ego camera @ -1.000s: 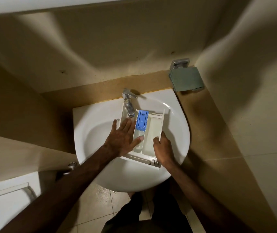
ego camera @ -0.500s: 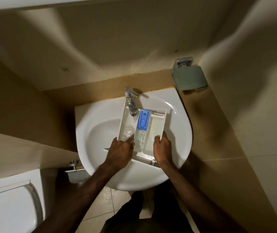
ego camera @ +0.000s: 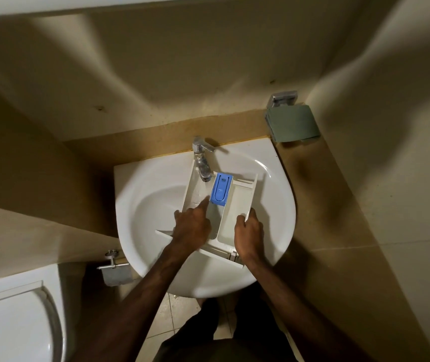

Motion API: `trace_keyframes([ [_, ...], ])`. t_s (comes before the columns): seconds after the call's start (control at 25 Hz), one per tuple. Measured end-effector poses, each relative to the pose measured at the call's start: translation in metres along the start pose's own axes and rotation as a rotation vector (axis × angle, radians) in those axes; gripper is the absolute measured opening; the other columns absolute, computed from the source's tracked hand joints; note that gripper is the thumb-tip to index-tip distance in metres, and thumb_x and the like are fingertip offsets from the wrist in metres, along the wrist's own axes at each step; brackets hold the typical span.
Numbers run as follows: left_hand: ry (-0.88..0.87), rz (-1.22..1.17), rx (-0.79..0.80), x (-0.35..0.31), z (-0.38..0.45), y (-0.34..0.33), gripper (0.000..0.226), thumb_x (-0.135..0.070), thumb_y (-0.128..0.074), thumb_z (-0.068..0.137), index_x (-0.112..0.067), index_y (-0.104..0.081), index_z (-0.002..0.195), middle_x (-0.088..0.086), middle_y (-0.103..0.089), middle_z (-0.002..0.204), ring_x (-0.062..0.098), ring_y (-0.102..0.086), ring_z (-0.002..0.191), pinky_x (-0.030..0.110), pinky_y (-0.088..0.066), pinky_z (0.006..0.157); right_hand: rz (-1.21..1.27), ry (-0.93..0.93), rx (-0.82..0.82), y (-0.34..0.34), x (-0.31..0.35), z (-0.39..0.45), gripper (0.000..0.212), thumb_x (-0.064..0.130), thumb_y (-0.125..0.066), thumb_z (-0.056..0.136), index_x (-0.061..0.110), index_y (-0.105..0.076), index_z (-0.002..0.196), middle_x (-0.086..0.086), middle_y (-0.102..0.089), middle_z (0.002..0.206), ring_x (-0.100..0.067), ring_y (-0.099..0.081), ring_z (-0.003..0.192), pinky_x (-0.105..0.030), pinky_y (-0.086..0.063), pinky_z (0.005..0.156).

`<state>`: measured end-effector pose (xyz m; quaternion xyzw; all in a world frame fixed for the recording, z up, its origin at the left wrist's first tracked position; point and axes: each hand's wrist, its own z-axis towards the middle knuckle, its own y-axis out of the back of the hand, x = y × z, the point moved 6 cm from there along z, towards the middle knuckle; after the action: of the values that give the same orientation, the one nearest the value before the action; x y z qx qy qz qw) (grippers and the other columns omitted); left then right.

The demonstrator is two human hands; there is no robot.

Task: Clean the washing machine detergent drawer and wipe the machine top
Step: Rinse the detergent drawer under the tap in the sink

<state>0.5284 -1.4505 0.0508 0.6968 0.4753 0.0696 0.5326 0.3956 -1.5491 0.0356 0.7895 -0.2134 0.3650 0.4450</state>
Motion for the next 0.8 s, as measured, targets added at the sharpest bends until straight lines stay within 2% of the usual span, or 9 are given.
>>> trace_keyframes([
  [0.08,0.046,-0.011,-0.131,0.004,-0.007,0.005,0.041,-0.016,-0.056,0.098,-0.020,-0.060,0.139,0.012,-0.075,0.120,0.036,-0.066,0.114,0.040,-0.043,0.101,-0.006,0.002,-0.005,0.000,0.000,0.000,0.024,0.012,-0.046,0.104,0.006,-0.059,0.124,-0.021,-0.070,0.124,-0.043,-0.064,0.111,-0.048,-0.054,0.092],
  [0.2,0.091,0.079,-0.161,0.001,-0.010,0.009,0.026,-0.027,-0.059,0.101,-0.016,-0.070,0.121,0.011,-0.077,0.113,0.033,-0.069,0.107,0.036,-0.046,0.096,-0.005,-0.005,-0.005,0.000,0.001,0.000,0.024,0.013,-0.046,0.104,0.007,-0.059,0.123,-0.020,-0.070,0.124,-0.043,-0.065,0.111,-0.048,-0.054,0.092],
  [0.32,0.026,0.108,-0.121,-0.001,-0.007,-0.002,0.039,-0.024,-0.050,0.103,-0.016,-0.053,0.141,0.010,-0.067,0.137,0.029,-0.062,0.126,0.047,-0.035,0.113,-0.020,-0.002,0.005,0.002,0.002,-0.001,0.023,0.013,-0.047,0.104,0.007,-0.058,0.123,-0.021,-0.070,0.123,-0.043,-0.065,0.111,-0.048,-0.055,0.091],
  [0.4,-0.019,0.053,-0.051,0.002,-0.005,-0.009,0.064,-0.022,-0.049,0.103,-0.017,-0.025,0.162,0.007,-0.032,0.167,0.027,-0.033,0.152,0.060,-0.023,0.120,-0.023,0.002,0.017,0.003,0.003,-0.002,0.025,0.013,-0.048,0.104,0.006,-0.058,0.126,-0.020,-0.069,0.126,-0.042,-0.065,0.113,-0.047,-0.055,0.093],
  [0.48,-0.064,0.062,0.003,0.003,0.002,-0.009,0.073,-0.029,-0.046,0.105,-0.018,-0.007,0.165,0.002,-0.010,0.174,0.024,-0.013,0.159,0.063,-0.013,0.123,-0.019,0.003,0.018,0.003,0.006,-0.006,0.027,0.014,-0.048,0.104,0.008,-0.058,0.129,-0.018,-0.069,0.128,-0.040,-0.065,0.115,-0.047,-0.055,0.095],
  [0.56,-0.081,0.056,0.015,0.002,0.009,-0.007,0.069,-0.033,-0.045,0.106,-0.017,-0.012,0.165,0.003,-0.020,0.172,0.024,-0.022,0.157,0.062,-0.012,0.124,-0.012,0.005,0.003,0.003,0.009,-0.011,0.028,0.015,-0.048,0.104,0.010,-0.058,0.130,-0.017,-0.069,0.128,-0.039,-0.065,0.114,-0.050,-0.056,0.094],
  [0.64,-0.068,0.076,-0.010,0.000,0.009,-0.005,0.065,-0.030,-0.045,0.105,-0.014,-0.020,0.163,0.011,-0.049,0.157,0.028,-0.050,0.140,0.056,-0.025,0.121,-0.021,0.001,-0.019,0.007,0.012,-0.015,0.027,0.018,-0.049,0.103,0.012,-0.058,0.128,-0.015,-0.070,0.126,-0.038,-0.067,0.111,-0.051,-0.058,0.092],
  [0.72,-0.095,0.116,-0.073,-0.003,-0.002,-0.005,0.059,-0.028,-0.042,0.106,-0.014,-0.027,0.162,0.016,-0.071,0.128,0.034,-0.068,0.110,0.045,-0.041,0.108,-0.048,0.007,-0.049,0.014,0.017,-0.017,0.024,0.022,-0.050,0.102,0.015,-0.058,0.123,-0.013,-0.072,0.121,-0.037,-0.070,0.107,-0.052,-0.060,0.088],
  [0.8,-0.142,0.023,-0.147,-0.006,-0.018,-0.001,0.049,-0.027,-0.043,0.108,-0.016,-0.043,0.155,0.018,-0.075,0.115,0.039,-0.070,0.096,0.042,-0.049,0.094,-0.076,0.008,-0.064,0.020,0.020,-0.017,0.022,0.028,-0.049,0.100,0.018,-0.058,0.118,-0.010,-0.073,0.115,-0.035,-0.071,0.101,-0.052,-0.061,0.084],
])
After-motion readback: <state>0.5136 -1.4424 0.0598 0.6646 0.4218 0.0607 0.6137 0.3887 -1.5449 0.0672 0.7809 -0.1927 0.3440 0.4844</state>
